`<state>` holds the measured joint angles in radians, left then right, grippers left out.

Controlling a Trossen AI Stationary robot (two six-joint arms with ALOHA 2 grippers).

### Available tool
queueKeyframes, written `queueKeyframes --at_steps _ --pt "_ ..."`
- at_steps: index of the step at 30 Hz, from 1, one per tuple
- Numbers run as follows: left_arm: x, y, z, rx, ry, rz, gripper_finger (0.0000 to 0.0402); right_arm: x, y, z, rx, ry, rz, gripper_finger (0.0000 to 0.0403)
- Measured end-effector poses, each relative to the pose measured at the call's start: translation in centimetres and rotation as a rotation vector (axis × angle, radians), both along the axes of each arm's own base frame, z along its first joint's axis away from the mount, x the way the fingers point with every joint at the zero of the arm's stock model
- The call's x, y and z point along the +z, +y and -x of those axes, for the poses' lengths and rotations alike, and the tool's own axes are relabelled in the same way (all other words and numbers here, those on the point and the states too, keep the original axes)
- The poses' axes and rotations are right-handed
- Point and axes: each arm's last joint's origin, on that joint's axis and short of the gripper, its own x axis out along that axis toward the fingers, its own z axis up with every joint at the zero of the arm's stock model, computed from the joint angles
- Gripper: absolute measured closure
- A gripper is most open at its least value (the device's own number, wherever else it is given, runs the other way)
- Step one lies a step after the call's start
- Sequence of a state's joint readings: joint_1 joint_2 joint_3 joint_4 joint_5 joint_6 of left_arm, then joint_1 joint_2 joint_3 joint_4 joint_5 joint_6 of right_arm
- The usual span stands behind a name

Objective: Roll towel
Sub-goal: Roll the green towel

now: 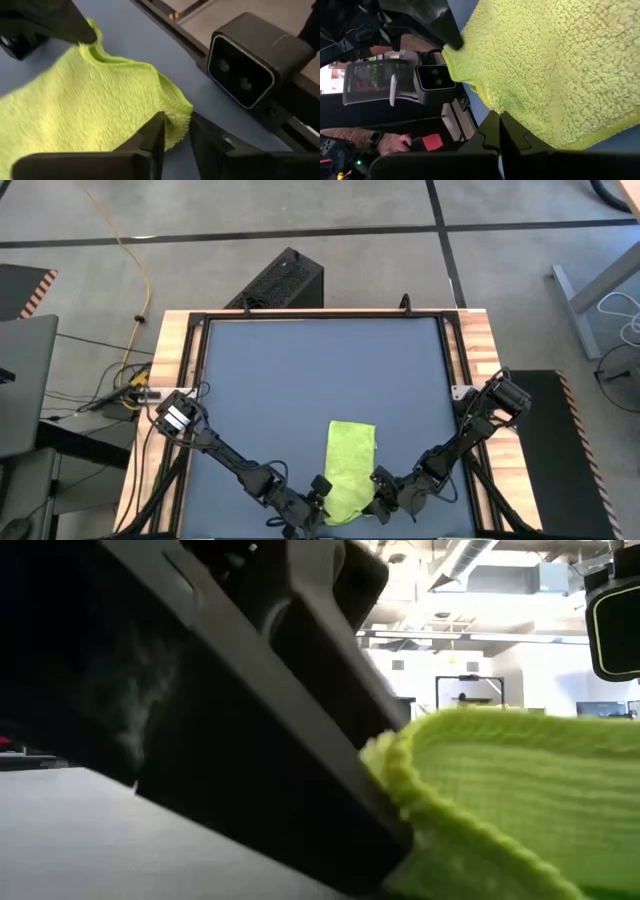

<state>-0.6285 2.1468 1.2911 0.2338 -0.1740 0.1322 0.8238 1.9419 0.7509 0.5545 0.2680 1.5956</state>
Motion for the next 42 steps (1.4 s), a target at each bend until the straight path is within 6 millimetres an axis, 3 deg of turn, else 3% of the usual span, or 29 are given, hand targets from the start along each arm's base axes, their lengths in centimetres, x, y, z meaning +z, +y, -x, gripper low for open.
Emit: queueKeyframes --at_steps 5,13,26,37,42 --pt "-0.5 0.6 0.0 0.059 0.15 0.149 0.0394 0.0 0.0 0.0 -0.005 0.005 -0.007 0.0385" --pt "-1.3 2.2 -0.3 0.166 0.324 0.38 0.0401 -0.1 -0.1 0.1 -0.019 0.038 -0.017 0.0385" --pt "-1.7 3.4 -0.6 0.335 0.478 0.529 0.0401 -0.4 -0.8 -0.4 -0.038 0.128 -0.083 0.0381" --pt "-1.7 5.0 -1.4 0.402 0.541 0.603 0.0401 -0.3 -1.0 -0.7 -0.103 0.181 -0.165 0.0294" --pt "-1.7 5.7 -1.7 0.387 0.558 0.612 0.0401 0.5 -1.0 -0.4 -0.117 0.174 -0.172 0.0283"
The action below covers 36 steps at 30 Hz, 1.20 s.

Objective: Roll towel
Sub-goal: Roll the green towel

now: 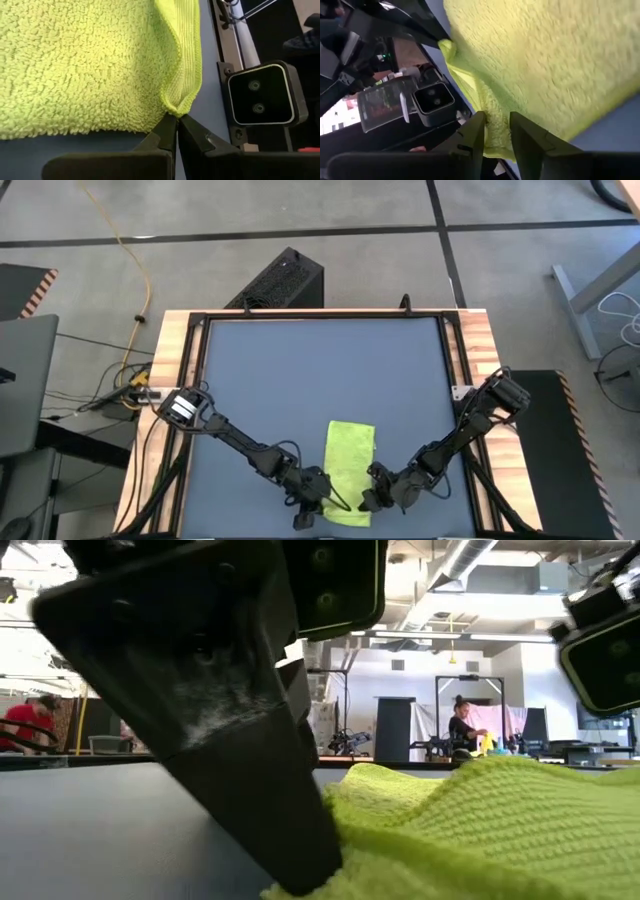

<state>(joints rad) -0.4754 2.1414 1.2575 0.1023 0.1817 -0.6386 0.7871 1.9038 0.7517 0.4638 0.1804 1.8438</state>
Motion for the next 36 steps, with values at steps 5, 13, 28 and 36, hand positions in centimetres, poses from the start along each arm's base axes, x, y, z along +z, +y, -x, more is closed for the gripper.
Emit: queueKeyframes --at_steps 5,13,28,36 --pt "0.0 0.6 -0.3 -0.016 0.011 0.023 0.0401 2.0 -0.8 1.4 -0.019 0.04 0.104 0.0289" --pt "0.0 1.6 -0.7 -0.041 0.027 0.061 0.0401 5.6 -0.7 3.7 0.091 -0.085 0.275 0.029" --pt "0.6 4.8 -2.6 0.02 0.03 0.228 0.0401 5.3 2.9 2.9 0.507 -0.547 0.795 0.029" --pt "0.6 5.5 -2.8 0.026 0.05 0.253 0.0401 4.3 5.1 1.0 0.674 -0.493 1.001 0.029"
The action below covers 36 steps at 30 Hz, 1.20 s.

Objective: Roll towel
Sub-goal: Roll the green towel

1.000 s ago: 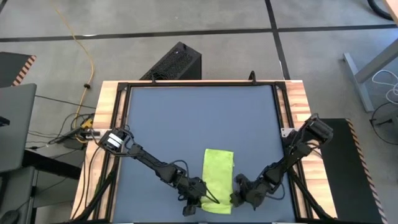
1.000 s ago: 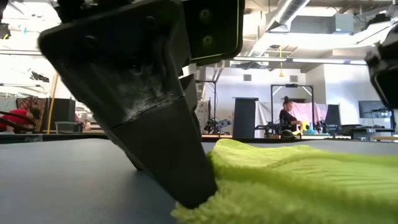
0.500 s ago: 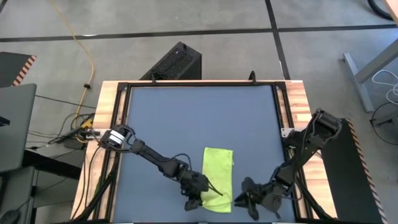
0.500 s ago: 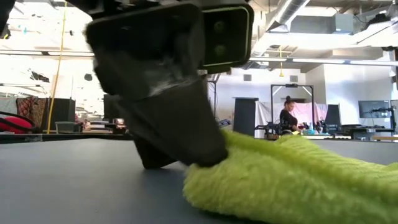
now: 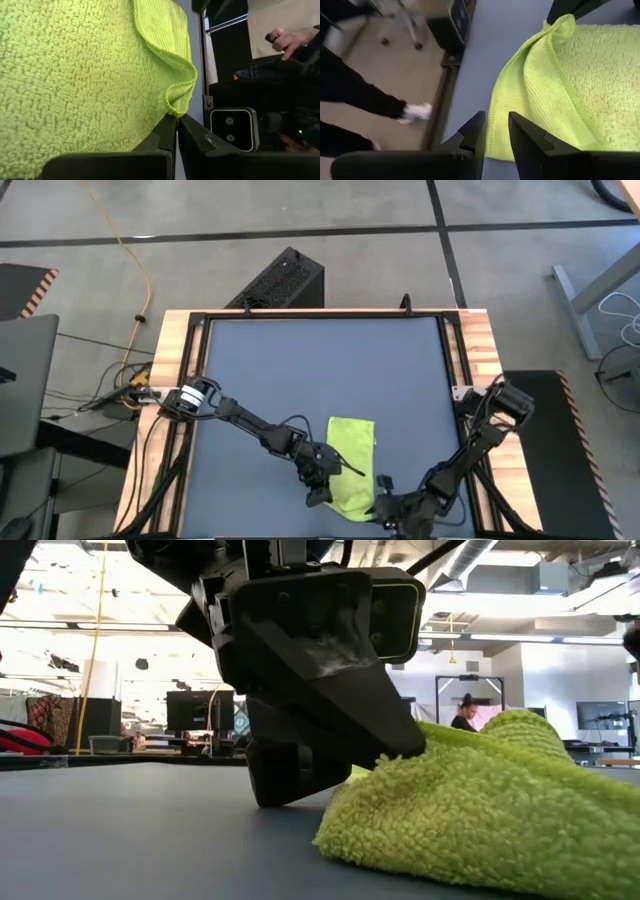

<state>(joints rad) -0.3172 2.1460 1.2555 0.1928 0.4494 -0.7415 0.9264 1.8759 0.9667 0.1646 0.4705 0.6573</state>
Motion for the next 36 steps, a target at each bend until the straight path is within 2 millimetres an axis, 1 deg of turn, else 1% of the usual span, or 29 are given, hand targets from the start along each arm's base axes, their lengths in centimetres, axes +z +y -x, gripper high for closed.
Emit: queueKeyframes --at_steps 4,8,16,27,29,33,36 --pt "0.0 0.0 0.0 -0.008 -0.006 -0.004 0.0401 0.3 0.4 -0.3 0.005 0.045 0.068 0.029" --pt "0.0 0.0 0.0 -0.013 -0.01 -0.009 0.0401 0.2 0.4 0.0 0.028 0.075 0.074 0.029" --pt "0.0 0.0 0.0 -0.014 -0.015 -0.016 0.0401 0.2 0.6 0.1 0.041 0.074 0.076 0.029" --pt "0.0 0.0 0.0 -0.004 -0.02 -0.024 0.0401 0.0 0.6 0.4 0.118 0.056 0.174 0.029" --pt "0.0 0.0 0.0 -0.006 -0.021 -0.026 0.0401 -0.5 0.8 0.2 0.121 0.053 0.178 0.029" --pt "0.0 0.0 0.0 -0.005 -0.026 -0.03 0.0401 -2.6 1.3 -0.2 0.124 0.054 0.164 0.029" --pt "0.0 0.0 0.0 -0.003 -0.027 -0.031 0.0401 -3.4 1.4 -0.4 0.06 0.071 0.111 0.0292"
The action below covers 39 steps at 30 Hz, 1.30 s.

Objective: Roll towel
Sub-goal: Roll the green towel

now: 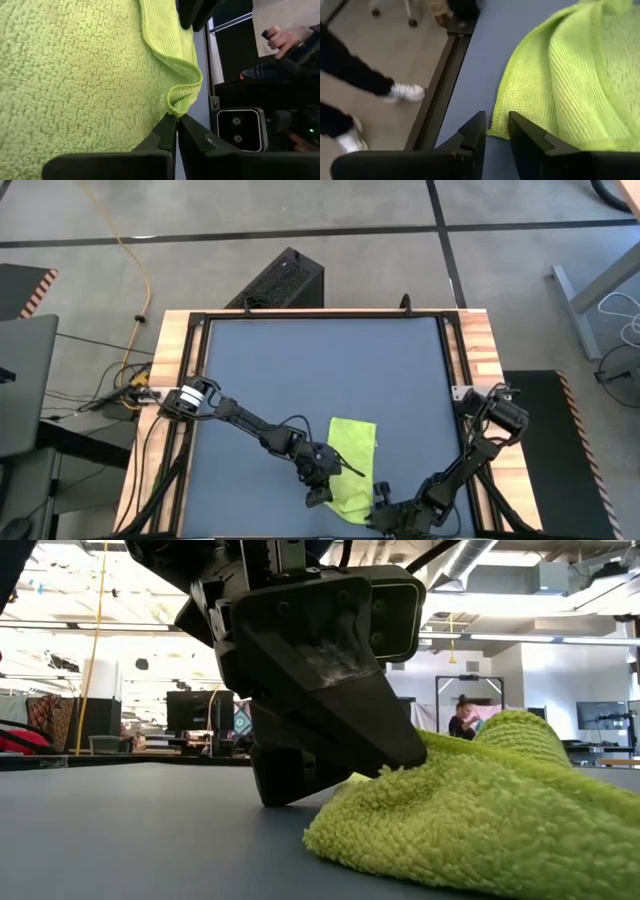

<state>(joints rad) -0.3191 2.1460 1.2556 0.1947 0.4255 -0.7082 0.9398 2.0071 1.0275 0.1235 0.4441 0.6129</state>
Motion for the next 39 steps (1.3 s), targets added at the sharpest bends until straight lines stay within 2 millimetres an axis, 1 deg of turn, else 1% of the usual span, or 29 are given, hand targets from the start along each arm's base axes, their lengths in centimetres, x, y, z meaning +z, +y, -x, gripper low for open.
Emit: queueKeyframes --at_steps 3,7,9,12,16,22,25,30,34,39 --pt "0.0 0.0 0.0 0.0 -0.001 0.001 0.0401 -0.2 0.0 0.2 -0.065 0.026 -0.046 0.0311" --pt "0.1 0.0 -0.1 -0.006 -0.011 0.009 0.0401 -0.1 0.0 0.5 -0.128 0.044 -0.093 0.0375" --pt "0.2 -0.1 -0.1 -0.014 -0.02 0.018 0.0401 0.1 0.1 0.6 -0.161 0.05 -0.135 0.0389" --pt "0.3 -0.1 -0.2 -0.019 -0.033 0.028 0.0401 0.5 0.3 0.9 -0.218 0.04 -0.182 0.0386" --pt "0.3 -0.1 -0.2 -0.022 -0.031 0.028 0.0401 1.1 0.6 1.8 -0.266 0.014 -0.208 0.0391" --pt "0.3 -0.4 -0.1 -0.032 -0.036 0.022 0.0401 1.1 0.6 2.7 -0.384 -0.034 -0.276 0.0394" --pt "0.3 -0.4 -0.1 -0.031 -0.036 0.023 0.0401 1.2 0.6 2.6 -0.41 -0.071 -0.284 0.0394" --pt "0.3 -0.4 -0.1 -0.025 -0.031 0.028 0.0401 1.6 0.7 2.4 -0.402 -0.114 -0.282 0.0394" --pt "0.3 -0.4 -0.1 -0.022 -0.026 0.027 0.0401 2.5 0.9 2.6 -0.402 -0.184 -0.266 0.0394" --pt "0.3 -0.4 -0.1 -0.016 -0.023 0.027 0.0401 2.2 0.4 2.7 -0.477 -0.132 -0.304 0.0394"
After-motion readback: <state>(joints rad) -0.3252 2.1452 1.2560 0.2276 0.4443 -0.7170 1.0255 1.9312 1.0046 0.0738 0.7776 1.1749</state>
